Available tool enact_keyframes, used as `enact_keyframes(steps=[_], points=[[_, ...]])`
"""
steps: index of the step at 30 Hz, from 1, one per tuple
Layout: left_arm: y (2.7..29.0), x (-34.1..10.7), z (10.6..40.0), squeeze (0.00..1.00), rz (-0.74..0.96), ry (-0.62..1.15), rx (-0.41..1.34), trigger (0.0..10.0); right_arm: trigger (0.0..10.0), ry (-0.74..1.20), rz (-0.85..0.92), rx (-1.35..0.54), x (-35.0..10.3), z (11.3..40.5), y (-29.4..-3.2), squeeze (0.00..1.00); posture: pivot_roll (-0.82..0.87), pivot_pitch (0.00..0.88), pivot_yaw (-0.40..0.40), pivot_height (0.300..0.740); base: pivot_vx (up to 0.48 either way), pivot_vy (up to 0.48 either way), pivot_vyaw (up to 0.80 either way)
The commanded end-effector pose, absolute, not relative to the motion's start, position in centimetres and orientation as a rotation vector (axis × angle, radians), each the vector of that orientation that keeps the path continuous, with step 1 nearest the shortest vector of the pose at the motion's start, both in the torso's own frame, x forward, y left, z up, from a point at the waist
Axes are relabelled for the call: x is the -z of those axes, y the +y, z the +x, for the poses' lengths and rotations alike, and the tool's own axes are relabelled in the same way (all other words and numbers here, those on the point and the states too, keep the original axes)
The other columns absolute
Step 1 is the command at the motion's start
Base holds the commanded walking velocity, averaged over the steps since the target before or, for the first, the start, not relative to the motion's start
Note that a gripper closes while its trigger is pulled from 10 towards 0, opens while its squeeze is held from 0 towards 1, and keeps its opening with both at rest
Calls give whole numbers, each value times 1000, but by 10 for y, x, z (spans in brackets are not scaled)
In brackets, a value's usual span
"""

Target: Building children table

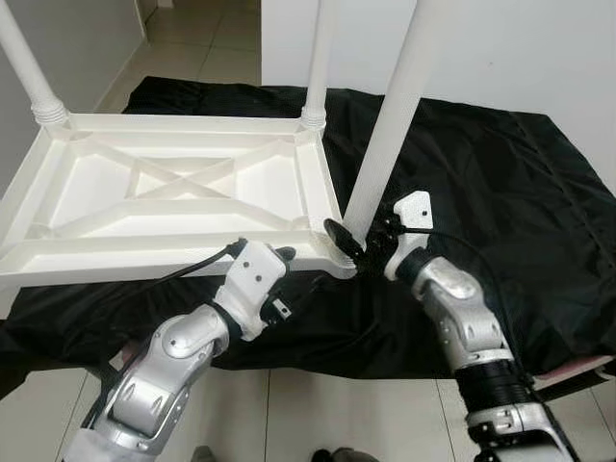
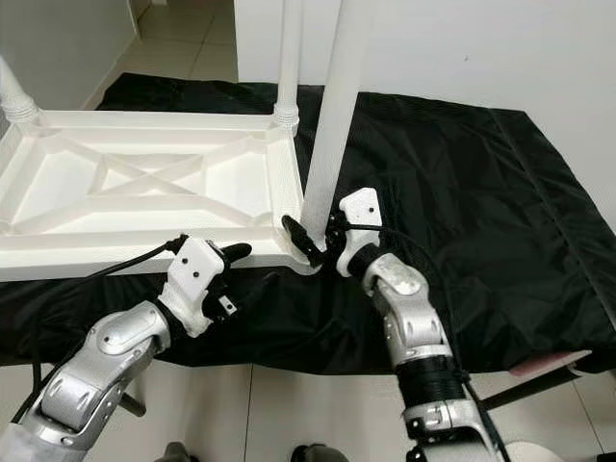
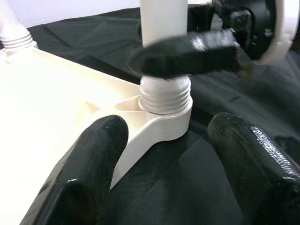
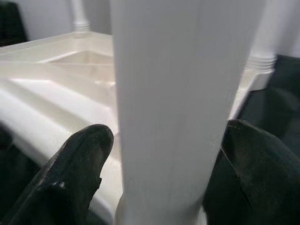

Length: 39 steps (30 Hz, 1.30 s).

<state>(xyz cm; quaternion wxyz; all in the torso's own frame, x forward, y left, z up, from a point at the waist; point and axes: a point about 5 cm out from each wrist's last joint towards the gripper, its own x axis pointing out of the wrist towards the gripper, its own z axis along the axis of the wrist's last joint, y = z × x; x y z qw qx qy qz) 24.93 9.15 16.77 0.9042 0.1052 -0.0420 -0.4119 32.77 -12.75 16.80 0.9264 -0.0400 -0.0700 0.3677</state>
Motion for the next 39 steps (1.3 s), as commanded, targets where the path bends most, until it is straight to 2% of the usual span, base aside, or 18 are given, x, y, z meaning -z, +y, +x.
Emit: enact_keyframes(steps=[1,12,13,14,15,16,24,25,28,29,39], points=[[89,-169,248,0,224,-83,896,10000,10000,-131,-110,-818,-166,331,-127,0,-2,93,-48,740,0,0,0],[90,-169,249,0,244,-86,898,10000,10000,-81,-189,-878,-161,348,-127,0,14,77,-53,740,0,0,0],[90,-169,250,0,245,-86,897,10000,9020,-78,-191,-886,-160,349,-127,0,17,76,-55,740,0,0,0],[90,-169,250,0,247,-86,893,10000,1922,-79,-197,-897,-159,350,-127,0,23,75,-60,740,0,0,0],[90,-169,250,0,247,-86,893,10000,1922,-79,-197,-897,-159,350,-127,0,23,75,-60,740,0,0,0],[91,-169,250,0,246,-85,890,10000,0,-80,-201,-905,-158,350,-127,0,23,74,-60,740,0,0,0],[90,-164,249,0,237,-76,882,10000,0,-56,-182,-923,-150,347,-128,0,32,55,-69,740,0,0,0],[89,-163,251,0,236,-77,882,10000,9608,-48,-160,-920,-146,348,-128,0,31,37,-73,740,0,0,0],[89,-163,251,0,236,-77,882,10000,9608,-48,-160,-920,-146,348,-128,0,31,37,-73,740,0,0,0],[88,-163,252,0,236,-77,882,10000,10000,-47,-140,-911,-145,348,-128,0,30,29,-73,740,0,0,0],[85,-157,258,0,221,-75,876,10000,10000,-49,-106,-793,-138,347,-126,0,17,0,-78,740,0,0,0]])
